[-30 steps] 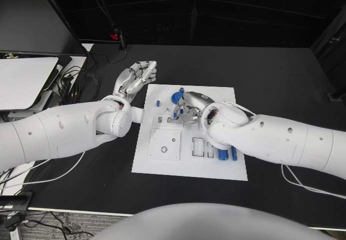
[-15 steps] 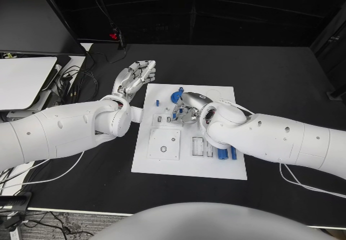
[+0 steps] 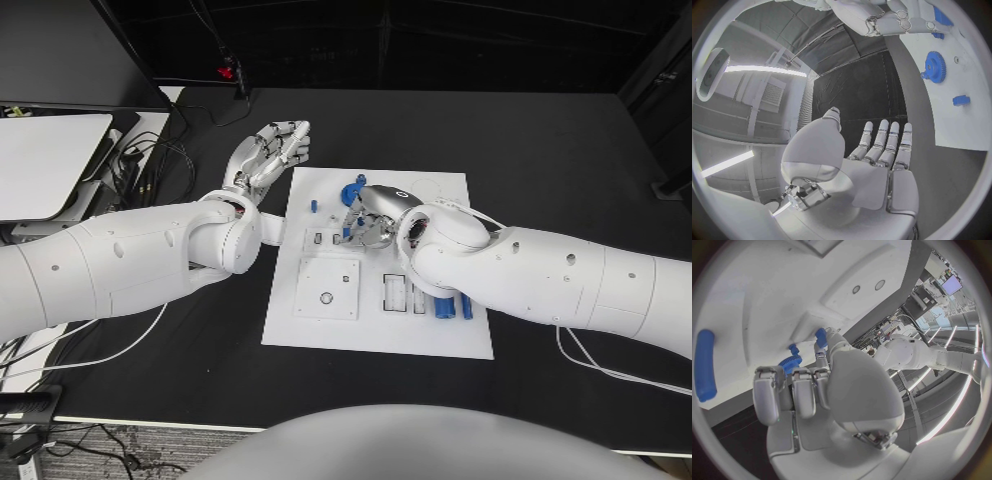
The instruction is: Assemble the parts on the task board
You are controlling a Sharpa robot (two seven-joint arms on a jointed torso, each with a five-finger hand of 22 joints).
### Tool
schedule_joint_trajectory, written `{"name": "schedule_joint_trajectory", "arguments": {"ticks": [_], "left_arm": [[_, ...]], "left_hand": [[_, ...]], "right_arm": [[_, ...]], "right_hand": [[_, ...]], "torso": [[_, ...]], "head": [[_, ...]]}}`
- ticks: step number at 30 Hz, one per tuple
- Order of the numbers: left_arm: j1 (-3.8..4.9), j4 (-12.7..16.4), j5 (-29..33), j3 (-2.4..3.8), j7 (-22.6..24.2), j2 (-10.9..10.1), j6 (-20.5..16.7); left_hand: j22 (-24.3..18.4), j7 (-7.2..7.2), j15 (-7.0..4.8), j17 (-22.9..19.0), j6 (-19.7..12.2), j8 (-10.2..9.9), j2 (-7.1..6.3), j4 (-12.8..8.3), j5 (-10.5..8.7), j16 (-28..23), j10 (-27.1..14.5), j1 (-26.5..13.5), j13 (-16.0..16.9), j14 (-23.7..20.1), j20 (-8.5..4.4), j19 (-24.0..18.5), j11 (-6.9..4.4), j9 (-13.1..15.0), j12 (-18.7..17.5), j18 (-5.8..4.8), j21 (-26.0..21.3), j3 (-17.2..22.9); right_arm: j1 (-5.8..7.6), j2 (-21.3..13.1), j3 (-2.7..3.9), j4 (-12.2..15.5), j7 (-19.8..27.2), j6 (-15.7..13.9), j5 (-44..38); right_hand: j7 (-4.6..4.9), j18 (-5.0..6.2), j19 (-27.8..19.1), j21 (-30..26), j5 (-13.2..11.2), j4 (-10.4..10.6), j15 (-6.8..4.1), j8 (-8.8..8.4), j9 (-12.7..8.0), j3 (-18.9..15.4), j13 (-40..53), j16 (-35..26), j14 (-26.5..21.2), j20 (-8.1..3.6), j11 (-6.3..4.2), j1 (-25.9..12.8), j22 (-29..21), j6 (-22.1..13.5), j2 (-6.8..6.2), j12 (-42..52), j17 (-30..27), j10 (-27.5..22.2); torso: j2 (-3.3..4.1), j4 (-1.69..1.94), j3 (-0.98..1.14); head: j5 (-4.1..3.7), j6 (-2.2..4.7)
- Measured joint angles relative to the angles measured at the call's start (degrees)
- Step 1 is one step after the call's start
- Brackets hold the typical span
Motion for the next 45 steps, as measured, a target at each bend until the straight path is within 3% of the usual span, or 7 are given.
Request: {"name": "schedule_joint_trajectory", "arguments": {"ticks": [39, 45], "left_arm": [[0.01, 0.29, 0.00, 0.00, 0.00, -0.21, -0.03], [0.01, 0.29, 0.00, 0.00, 0.00, -0.21, -0.03]], "left_hand": [[0.06, 0.00, 0.00, 0.00, 0.00, 0.23, 0.00, 0.00, 0.00, 0.00, 0.00, 0.00, 0.00, 0.00, 0.00, 0.00, 0.00, -0.08, 0.00, 0.00, 0.00, 0.00], [0.05, 0.00, 0.00, 0.00, 0.00, 0.23, 0.00, 0.00, 0.00, 0.00, 0.00, 0.00, 0.00, 0.00, 0.00, 0.00, 0.00, -0.08, 0.00, 0.00, 0.00, 0.00]], "right_arm": [[0.07, 0.45, 0.16, -0.37, -0.43, 1.38, -0.52], [0.08, 0.46, 0.16, -0.40, -0.59, 1.72, -0.68]], "right_hand": [[0.21, 0.00, 0.20, 0.00, -0.33, -0.55, 0.21, -0.59, -0.40, -0.56, 0.00, 0.00, -0.22, 0.20, -0.01, 0.01, 0.00, -0.88, -0.02, 0.00, 0.00, 0.00], [0.59, -0.01, -0.01, 0.00, -0.69, -0.78, 0.42, -1.05, -0.56, -0.80, 0.00, 0.00, -0.01, 0.41, 0.23, -0.62, 0.00, -1.28, -0.63, 0.00, 0.00, 0.20]], "torso": [[-0.01, 0.02, 0.01], [-0.01, 0.02, 0.01]], "head": [[0.09, -0.45], [0.05, -0.49]]}}
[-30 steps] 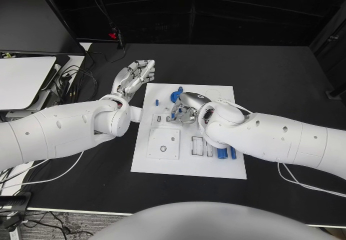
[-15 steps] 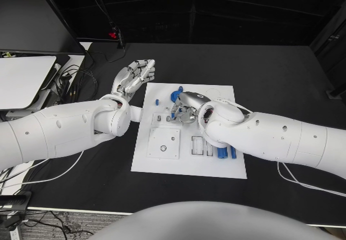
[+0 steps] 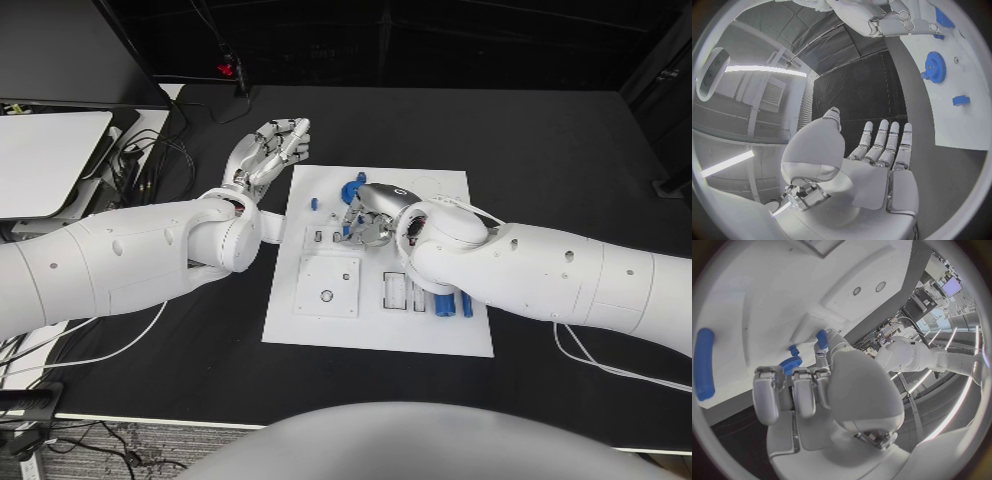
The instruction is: Assemble the parts on the task board
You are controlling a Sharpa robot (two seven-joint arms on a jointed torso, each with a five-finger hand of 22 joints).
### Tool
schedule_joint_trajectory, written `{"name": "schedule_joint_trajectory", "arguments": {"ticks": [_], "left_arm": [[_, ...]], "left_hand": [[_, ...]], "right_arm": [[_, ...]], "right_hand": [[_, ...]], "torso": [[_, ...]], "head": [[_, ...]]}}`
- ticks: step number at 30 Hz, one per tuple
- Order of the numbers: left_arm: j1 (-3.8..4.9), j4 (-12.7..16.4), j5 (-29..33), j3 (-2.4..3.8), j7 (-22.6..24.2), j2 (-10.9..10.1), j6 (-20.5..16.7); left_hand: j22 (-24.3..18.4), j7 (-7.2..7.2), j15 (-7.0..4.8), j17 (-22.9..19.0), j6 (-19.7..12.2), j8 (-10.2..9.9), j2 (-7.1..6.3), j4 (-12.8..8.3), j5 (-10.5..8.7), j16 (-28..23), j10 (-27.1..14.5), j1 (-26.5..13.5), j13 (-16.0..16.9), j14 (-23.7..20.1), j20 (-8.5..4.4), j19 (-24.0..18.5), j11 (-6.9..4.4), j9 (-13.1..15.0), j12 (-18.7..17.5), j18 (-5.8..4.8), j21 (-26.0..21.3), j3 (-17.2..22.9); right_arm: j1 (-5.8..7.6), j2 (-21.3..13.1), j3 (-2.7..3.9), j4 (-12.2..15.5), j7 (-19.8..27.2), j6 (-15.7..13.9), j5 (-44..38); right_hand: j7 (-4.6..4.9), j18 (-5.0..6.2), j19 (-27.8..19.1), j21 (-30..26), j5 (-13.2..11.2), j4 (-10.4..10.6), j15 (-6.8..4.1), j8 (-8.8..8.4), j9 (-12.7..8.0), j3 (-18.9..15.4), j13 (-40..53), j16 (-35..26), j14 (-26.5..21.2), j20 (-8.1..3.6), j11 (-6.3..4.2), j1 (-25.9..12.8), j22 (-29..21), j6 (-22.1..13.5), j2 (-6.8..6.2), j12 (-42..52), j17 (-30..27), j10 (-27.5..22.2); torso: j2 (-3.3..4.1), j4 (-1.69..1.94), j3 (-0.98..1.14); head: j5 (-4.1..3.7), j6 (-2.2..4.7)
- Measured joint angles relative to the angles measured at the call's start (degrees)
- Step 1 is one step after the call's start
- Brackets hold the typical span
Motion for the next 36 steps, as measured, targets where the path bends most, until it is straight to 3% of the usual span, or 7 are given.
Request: {"name": "schedule_joint_trajectory", "arguments": {"ticks": [15, 19, 23, 28, 31, 36], "left_arm": [[0.00, -0.07, 0.00, 0.00, 0.00, 0.04, -0.01], [0.00, -0.09, 0.00, 0.00, 0.00, 0.04, -0.01], [0.00, -0.09, 0.00, 0.00, 0.00, 0.04, 0.00], [0.00, -0.10, 0.00, 0.00, 0.00, 0.04, 0.00], [0.00, -0.10, 0.00, 0.00, 0.00, 0.04, 0.00], [0.00, -0.11, 0.00, 0.00, 0.00, 0.03, 0.00]], "left_hand": [[0.00, 0.00, 0.00, 0.00, 0.00, 0.00, 0.00, 0.00, 0.00, 0.00, 0.00, 0.00, 0.00, 0.00, 0.00, 0.00, 0.00, 0.01, 0.00, 0.00, 0.00, 0.00], [0.00, 0.00, 0.00, 0.00, 0.00, 0.00, 0.00, 0.00, 0.00, 0.00, 0.00, 0.00, 0.00, 0.00, 0.00, 0.00, 0.00, 0.01, 0.00, 0.00, 0.00, 0.00], [0.00, 0.00, 0.00, 0.00, 0.00, 0.00, 0.00, 0.00, 0.00, 0.00, 0.00, 0.00, 0.00, 0.00, 0.00, 0.00, 0.00, 0.01, 0.00, 0.00, 0.00, 0.00], [-0.01, 0.00, 0.00, 0.00, 0.00, 0.00, 0.00, 0.00, 0.00, 0.00, 0.00, 0.00, 0.00, 0.00, 0.00, 0.00, 0.00, -0.06, 0.00, 0.00, 0.00, 0.00], [-0.01, 0.00, 0.00, 0.00, 0.00, 0.00, 0.00, 0.00, 0.00, 0.00, 0.00, 0.00, 0.00, 0.00, 0.00, 0.00, 0.00, -0.07, 0.00, 0.00, 0.00, 0.00], [-0.01, 0.00, 0.00, 0.00, 0.00, 0.00, 0.00, 0.00, 0.00, 0.00, 0.00, 0.00, 0.00, 0.00, 0.00, 0.00, 0.00, -0.07, 0.00, 0.00, 0.00, 0.00]], "right_arm": [[-0.11, -0.05, -0.04, -0.01, -0.48, 1.17, -0.77], [-0.10, -0.05, -0.04, -0.01, -0.49, 1.22, -0.95], [-0.11, -0.04, -0.06, -0.01, -0.49, 1.22, -1.18], [-0.16, -0.04, -0.09, 0.09, -0.28, 1.15, -1.42], [-0.20, -0.08, -0.11, 0.12, -0.07, 1.03, -1.56], [-0.33, -0.25, -0.19, 0.24, 0.39, 0.43, -1.65]], "right_hand": [[0.20, 0.00, 0.20, 0.00, -0.31, -0.33, 0.00, -0.35, -0.34, -0.31, 0.00, 0.00, 0.00, 0.19, 0.19, -0.32, 0.00, -0.20, -1.11, 0.00, 0.00, -0.19], [0.73, 0.00, 0.07, 0.00, -0.56, -0.32, 0.41, -0.36, -0.35, -0.31, 0.00, 0.00, 0.01, 0.32, 0.59, -0.59, 0.00, -0.73, -2.15, 0.00, 0.00, -0.18], [1.08, 0.00, 0.21, 0.00, -0.77, 0.80, 0.74, -0.32, -0.57, -0.49, 0.00, 0.00, -0.09, 0.64, 1.11, -0.80, 0.00, -2.01, -4.55, 0.00, 0.00, -0.09], [2.12, 0.00, 0.12, 0.00, -2.64, 4.65, 1.33, -0.54, -0.77, -1.58, 0.00, 0.00, -0.10, 1.34, 1.84, -1.15, 0.00, -4.50, -8.21, 0.00, 0.00, -0.19], [2.39, 0.00, 0.12, 0.00, -2.99, 5.83, 1.53, -0.54, -0.82, -2.66, 0.00, 0.00, 0.11, 1.34, 1.93, -1.91, 0.00, -5.17, -9.03, 0.00, 0.00, -0.09], [2.62, 0.00, 0.11, 0.00, -3.21, 5.92, 1.75, -0.54, -0.75, -4.37, 0.00, 0.00, -0.10, 1.74, 2.34, -2.53, 0.00, -5.78, -9.65, 0.00, 0.00, -0.09]], "torso": [[0.00, 0.00, 0.01], [0.01, 0.00, 0.01], [0.01, 0.00, 0.01], [0.00, 0.00, 0.01], [0.00, 0.00, 0.00], [0.01, 0.00, 0.00]], "head": [[-0.20, -0.10], [-0.21, -0.10], [-0.19, -0.11], [-0.19, -0.11], [-0.19, -0.11], [-0.19, -0.11]]}}
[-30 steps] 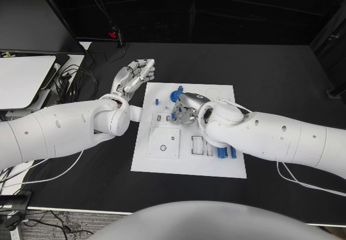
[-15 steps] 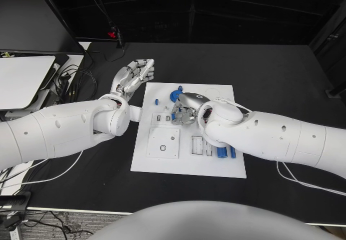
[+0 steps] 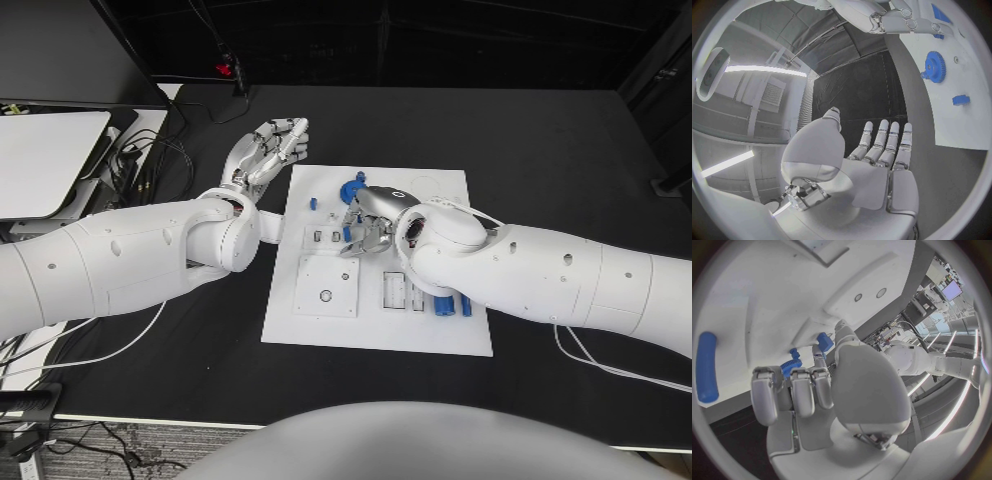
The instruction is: Assemble the parts on the task board
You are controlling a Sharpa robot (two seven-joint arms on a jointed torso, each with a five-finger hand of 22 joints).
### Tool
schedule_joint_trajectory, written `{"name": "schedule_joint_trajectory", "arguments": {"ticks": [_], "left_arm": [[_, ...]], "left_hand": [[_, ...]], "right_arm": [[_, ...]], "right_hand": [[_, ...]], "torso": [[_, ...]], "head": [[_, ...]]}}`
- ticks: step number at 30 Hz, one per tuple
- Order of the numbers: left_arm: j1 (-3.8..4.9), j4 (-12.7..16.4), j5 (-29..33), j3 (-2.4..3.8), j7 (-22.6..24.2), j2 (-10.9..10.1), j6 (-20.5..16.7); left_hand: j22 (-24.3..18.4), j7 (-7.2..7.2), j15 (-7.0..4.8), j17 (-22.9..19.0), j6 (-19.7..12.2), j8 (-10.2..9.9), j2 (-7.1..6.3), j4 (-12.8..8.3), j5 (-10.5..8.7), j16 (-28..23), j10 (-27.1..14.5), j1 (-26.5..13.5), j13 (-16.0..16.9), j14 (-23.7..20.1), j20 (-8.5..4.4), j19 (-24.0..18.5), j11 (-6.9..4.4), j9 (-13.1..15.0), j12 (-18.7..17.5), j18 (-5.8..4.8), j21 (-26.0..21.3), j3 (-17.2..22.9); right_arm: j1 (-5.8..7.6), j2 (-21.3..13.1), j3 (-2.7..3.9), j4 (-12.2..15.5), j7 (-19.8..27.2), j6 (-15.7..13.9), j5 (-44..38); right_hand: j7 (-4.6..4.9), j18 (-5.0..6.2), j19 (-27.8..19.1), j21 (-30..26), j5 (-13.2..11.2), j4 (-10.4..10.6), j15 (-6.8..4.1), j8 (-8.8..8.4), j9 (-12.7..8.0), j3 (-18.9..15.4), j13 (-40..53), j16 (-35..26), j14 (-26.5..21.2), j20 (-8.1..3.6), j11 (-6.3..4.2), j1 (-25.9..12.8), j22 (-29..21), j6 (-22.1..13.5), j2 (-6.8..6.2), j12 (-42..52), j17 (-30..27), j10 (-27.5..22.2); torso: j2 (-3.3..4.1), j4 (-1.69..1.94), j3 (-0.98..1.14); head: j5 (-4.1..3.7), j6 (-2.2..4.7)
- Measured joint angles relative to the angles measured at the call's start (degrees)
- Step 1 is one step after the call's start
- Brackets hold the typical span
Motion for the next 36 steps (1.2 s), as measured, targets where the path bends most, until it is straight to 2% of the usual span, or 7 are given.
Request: {"name": "schedule_joint_trajectory", "arguments": {"ticks": [6, 13, 16, 18, 22, 30, 36], "left_arm": [[0.00, -0.02, 0.00, 0.00, 0.00, -0.01, 0.01], [0.00, -0.04, 0.00, 0.00, 0.00, -0.10, 0.02], [0.00, -0.04, 0.00, 0.00, 0.00, -0.24, 0.02], [0.00, -0.01, 0.00, 0.00, 0.00, -0.43, 0.02], [0.06, 0.13, -0.21, 0.00, 0.00, -0.69, 0.17], [1.66, 1.36, -4.92, -0.04, 0.00, -2.84, 2.79], [4.05, 2.82, -10.50, 0.00, -1.36, -4.54, 5.62]], "left_hand": [[0.00, 0.00, 0.00, 0.00, 0.00, 0.00, 0.00, 0.00, 0.00, 0.00, 0.00, 0.00, 0.00, 0.00, 0.00, 0.00, 0.00, 0.00, 0.00, 0.00, 0.00, 0.00], [0.00, 0.00, 0.00, 0.00, 0.00, 0.00, 0.00, 0.03, 0.00, 0.00, 0.00, 0.00, 0.00, 0.00, 0.00, 0.00, 0.00, 0.01, 0.00, 0.00, 0.07, -0.27], [0.58, 0.00, 0.00, 0.00, 0.00, 0.22, 0.25, -0.04, 0.00, 0.38, 0.00, 0.25, 0.00, 0.00, 0.15, 1.15, 0.00, -0.16, 0.35, -0.01, 1.46, -0.52], [2.01, 0.00, -0.45, 0.00, 0.00, 0.44, 0.54, 0.02, 0.00, 1.18, 0.38, 0.54, 0.00, 1.19, 0.09, 5.17, -0.11, -0.41, 0.97, 0.83, 4.55, -0.99], [3.08, 0.00, -0.79, 0.00, 0.00, 0.44, 0.68, 0.05, 0.00, 1.78, 0.94, 0.68, 0.00, 2.49, -0.01, 8.22, -0.31, -0.86, 1.57, 0.83, 6.98, -1.85], [3.94, -0.19, -1.74, 0.13, -3.64, 1.59, 1.41, 0.01, 0.00, 4.00, 6.71, 1.42, 0.13, 8.08, -0.17, 10.88, -0.98, -1.36, 4.43, 1.86, 9.17, -4.13], [6.69, -0.41, -5.29, 2.85, -5.15, 3.68, 1.89, 0.02, 0.00, 9.37, 19.08, 1.44, 2.78, 20.89, -0.51, 18.05, -3.78, -1.36, 9.95, 5.71, 15.36, -6.40]], "right_arm": [[-0.04, -0.52, -0.03, 0.66, 1.13, -2.64, -0.05], [0.28, -3.88, -0.02, 4.93, 4.53, -10.92, -0.13], [1.67, -6.16, -0.03, 7.29, 7.07, -15.75, -0.09], [2.90, -8.05, 0.05, 9.05, 9.21, -19.01, 0.47], [4.70, -12.52, 0.12, 12.35, 13.23, -23.00, 4.43], [6.04, -21.21, 0.04, 15.06, 19.64, -22.94, 24.59], [6.14, -24.96, -0.04, 15.46, 24.73, -19.40, 41.52]], "right_hand": [[0.42, 0.00, 0.00, 0.00, -0.05, 0.08, 0.00, 0.00, 0.00, -0.69, 0.00, 0.00, 0.00, 0.00, 0.21, -0.68, 0.00, -0.42, -0.20, 0.00, 0.00, -0.21], [0.51, -0.01, 0.00, 0.00, -0.05, 0.08, 0.00, 0.00, 0.06, -0.69, 0.00, 0.00, 0.00, 0.00, 0.41, -0.97, 0.00, -0.51, 0.10, 0.00, 0.00, 0.00], [0.51, 0.00, 0.00, 0.00, -0.05, 0.08, 0.00, 0.00, 0.14, -0.69, 0.00, 0.00, 0.00, 0.00, 0.75, -1.43, 0.00, -0.51, 0.56, 0.00, 0.00, -0.08], [0.51, 0.00, 0.00, 0.00, 0.28, 0.08, 0.00, 0.00, 0.14, -0.69, 0.00, 0.00, 0.00, 0.00, 0.82, -1.73, 0.00, -0.51, 0.85, 0.00, 0.00, -0.01], [0.51, -0.01, -0.01, 0.00, 1.37, 0.08, 0.22, 0.01, 0.20, -0.69, 0.00, 0.00, 0.18, 0.40, 0.82, -4.40, 0.00, -0.51, 2.39, 0.00, 0.00, -0.01], [0.49, -0.01, -0.01, 0.00, 6.91, -0.54, 0.41, 0.52, 0.46, -1.51, 0.00, 0.00, 0.01, 0.40, 0.82, -7.40, 0.00, -0.10, 7.26, 0.00, 0.00, -0.01], [0.84, -0.01, 0.01, 0.00, 8.13, -0.64, 0.61, 0.52, 0.35, -2.66, 0.00, 0.00, 0.21, 0.83, 0.82, -7.21, 0.00, -1.42, 9.08, 0.00, 0.00, -0.01]], "torso": [[0.00, 0.00, 0.01], [-0.03, -0.01, 0.04], [-0.10, -0.03, 0.02], [-0.10, -0.07, 0.03], [-0.11, -0.13, 0.05], [-0.13, -0.17, 0.04], [-0.14, -0.23, 0.18]], "head": [[0.05, 0.00], [0.19, 0.08], [0.08, 0.07], [0.07, 0.11], [0.12, 0.28], [0.03, 0.48], [-0.14, 0.74]]}}
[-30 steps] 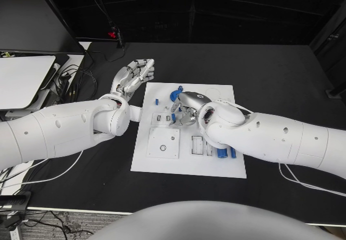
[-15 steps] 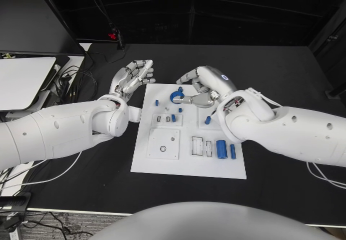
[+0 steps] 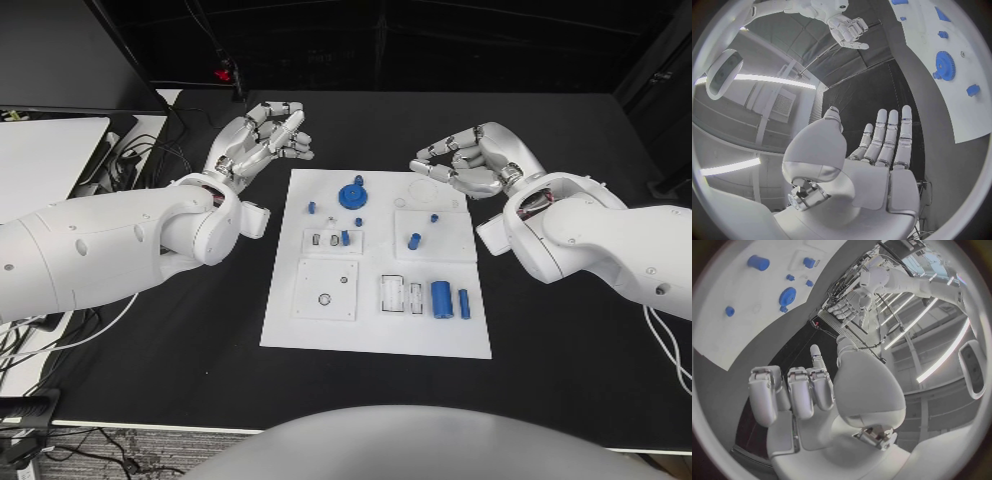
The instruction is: Assemble the parts on the task board
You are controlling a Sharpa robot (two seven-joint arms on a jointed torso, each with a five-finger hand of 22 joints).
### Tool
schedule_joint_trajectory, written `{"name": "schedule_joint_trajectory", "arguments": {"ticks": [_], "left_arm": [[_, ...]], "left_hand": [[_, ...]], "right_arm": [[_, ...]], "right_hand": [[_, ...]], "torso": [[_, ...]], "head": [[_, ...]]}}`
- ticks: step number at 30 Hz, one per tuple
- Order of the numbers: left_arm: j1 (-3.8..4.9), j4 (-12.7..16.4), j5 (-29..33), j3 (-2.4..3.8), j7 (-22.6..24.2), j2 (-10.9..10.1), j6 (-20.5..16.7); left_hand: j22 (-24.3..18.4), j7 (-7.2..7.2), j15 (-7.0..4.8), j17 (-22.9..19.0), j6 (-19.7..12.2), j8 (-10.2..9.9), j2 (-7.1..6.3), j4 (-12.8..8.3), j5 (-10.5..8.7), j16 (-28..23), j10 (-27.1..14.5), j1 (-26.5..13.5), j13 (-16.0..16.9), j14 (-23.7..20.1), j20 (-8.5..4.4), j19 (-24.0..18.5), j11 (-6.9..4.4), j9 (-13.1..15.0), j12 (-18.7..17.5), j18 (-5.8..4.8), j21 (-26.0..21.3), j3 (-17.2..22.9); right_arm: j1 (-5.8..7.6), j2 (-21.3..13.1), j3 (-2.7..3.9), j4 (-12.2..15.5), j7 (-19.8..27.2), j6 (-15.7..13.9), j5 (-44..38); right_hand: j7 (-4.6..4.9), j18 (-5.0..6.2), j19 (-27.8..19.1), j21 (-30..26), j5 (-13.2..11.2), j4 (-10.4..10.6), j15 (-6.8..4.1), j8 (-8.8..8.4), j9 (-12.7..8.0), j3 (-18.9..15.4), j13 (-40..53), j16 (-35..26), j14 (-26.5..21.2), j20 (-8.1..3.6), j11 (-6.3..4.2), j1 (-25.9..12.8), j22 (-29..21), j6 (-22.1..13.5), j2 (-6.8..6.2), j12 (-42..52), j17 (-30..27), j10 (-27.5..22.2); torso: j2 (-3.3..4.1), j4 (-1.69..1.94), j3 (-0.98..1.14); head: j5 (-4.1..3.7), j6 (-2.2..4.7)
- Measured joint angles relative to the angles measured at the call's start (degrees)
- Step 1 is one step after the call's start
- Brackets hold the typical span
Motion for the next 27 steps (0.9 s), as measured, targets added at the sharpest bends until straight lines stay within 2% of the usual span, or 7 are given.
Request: {"name": "schedule_joint_trajectory", "arguments": {"ticks": [10, 13, 15, 16, 19, 23, 27], "left_arm": [[4.80, 2.96, -12.08, 0.01, -9.80, -2.07, 4.60], [6.22, 3.86, -16.17, 0.00, -13.82, -2.36, 6.42], [7.21, 4.47, -19.26, 0.00, -17.20, -2.39, 8.04], [7.56, 4.73, -20.57, 0.01, -18.73, -2.39, 8.81], [8.21, 5.32, -24.54, 0.04, -23.61, -2.32, 11.32], [8.57, 5.59, -28.51, 0.02, -29.31, -2.00, 14.26], [8.70, 5.62, -31.14, 0.01, -34.23, -1.56, 16.93]], "left_hand": [[8.13, 0.16, -5.41, 9.18, 2.65, 0.75, -0.04, -0.05, 0.00, 11.40, 19.23, -0.07, 12.41, 19.25, -4.79, 11.92, -3.83, -0.05, 12.89, 0.00, 14.54, -2.17], [13.92, 0.33, -6.37, 30.40, 5.03, 0.07, -0.53, -0.05, 0.14, 21.86, 34.02, -1.31, 41.45, 32.26, -5.96, 14.31, -4.35, -0.15, 26.92, 0.00, 22.74, -2.17], [27.11, 0.46, -6.42, 54.86, 7.33, -0.55, -1.12, -0.18, 0.22, 29.30, 43.90, -1.92, 61.56, 45.49, -6.46, 20.77, -4.38, -0.14, 34.78, -1.04, 33.56, -2.04], [35.75, 0.57, -6.46, 62.97, 8.78, -0.96, -1.40, -0.42, 0.22, 31.62, 46.05, -2.21, 65.54, 50.77, -6.53, 25.29, -4.27, -0.13, 37.36, -2.40, 39.70, -1.80], [58.21, 0.97, -5.92, 68.02, 13.48, -2.45, -2.09, -0.29, -0.46, 33.59, 47.27, -2.90, 68.22, 54.10, -6.22, 40.00, -3.99, -0.04, 39.76, -6.41, 54.04, -1.21], [61.18, 1.42, -5.84, 68.28, 19.50, -4.60, -2.94, 0.03, -0.52, 33.68, 47.46, -3.75, 68.35, 54.18, -5.93, 47.21, -4.18, 0.03, 39.76, -9.42, 59.92, -0.75], [61.27, 1.98, -6.41, 68.28, 24.71, -5.15, -2.95, 0.20, -0.52, 33.68, 47.54, -4.47, 68.35, 54.26, -6.04, 47.47, -4.94, 0.53, 39.76, -9.42, 60.09, -0.29]], "right_arm": [[0.03, -2.39, -0.13, 0.06, 4.47, 4.69, 12.61], [-0.01, -2.47, -0.14, -0.13, 4.95, 5.42, 13.87], [-0.05, -2.51, -0.15, -0.36, 5.19, 5.84, 14.49], [-0.06, -2.51, -0.17, -0.47, 5.25, 6.00, 14.73], [-0.16, -2.51, -0.21, -0.77, 5.41, 6.42, 15.35], [-0.28, -2.44, -0.27, -1.12, 5.53, 6.74, 15.87], [-0.56, -2.44, -0.46, -1.37, 5.55, 6.91, 16.18]], "right_hand": [[0.26, 0.00, 0.00, 0.00, -0.19, 0.25, 0.20, 0.00, 0.00, -1.51, 0.00, 0.00, -0.20, 0.00, 0.00, -0.44, 0.00, -1.17, 0.92, 0.00, 0.00, 0.00], [0.38, 0.01, 0.00, 0.00, -0.24, 0.32, 0.20, 0.33, 0.00, -1.89, 0.00, 0.00, -0.20, 0.00, 0.00, -0.67, 0.00, -1.45, 1.15, 0.00, 0.00, 0.00], [0.38, 0.00, 0.00, 0.00, -0.24, 0.34, 0.20, 0.33, 0.01, -2.10, 0.00, 0.00, -0.20, 0.00, 0.00, -0.67, 0.00, -1.45, 1.15, 0.00, 0.00, 0.00], [0.38, 0.00, 0.00, 0.00, -0.24, 0.34, 0.20, 0.33, 0.01, -2.31, 0.00, 0.00, -0.20, 0.00, 0.00, -0.67, 0.00, -1.45, 1.15, 0.00, 0.00, 0.00], [0.38, 0.00, -0.19, 0.00, -0.24, 0.31, 0.20, 0.54, 0.01, -2.35, 0.00, 0.00, -0.20, 0.20, 0.00, -0.90, 0.00, -1.45, 1.37, 0.00, 0.00, 0.00], [0.38, 0.00, -0.20, 0.00, -0.45, 0.31, 0.20, 0.70, 0.07, -2.66, 0.00, 0.00, -0.20, 0.19, 0.00, -0.90, 0.00, -1.45, 1.37, 0.00, 0.00, 0.00], [0.38, 0.00, -0.19, 0.00, -0.45, 0.30, 0.20, 0.82, 0.09, -2.66, 0.00, 0.00, -0.20, 0.19, 0.00, -0.90, 0.00, -1.45, 1.37, 0.00, 0.00, 0.00]], "torso": [[-0.06, -0.01, 0.05], [-0.07, -0.03, 0.06], [-0.07, -0.01, 0.05], [-0.06, -0.01, 0.05], [-0.05, 0.03, 0.03], [0.01, 0.03, -0.02], [0.03, 0.04, -0.09]], "head": [[0.26, 0.32], [0.49, 0.48], [0.58, 0.73], [0.66, 0.90], [0.97, 1.33], [1.19, 1.48], [1.17, 1.42]]}}
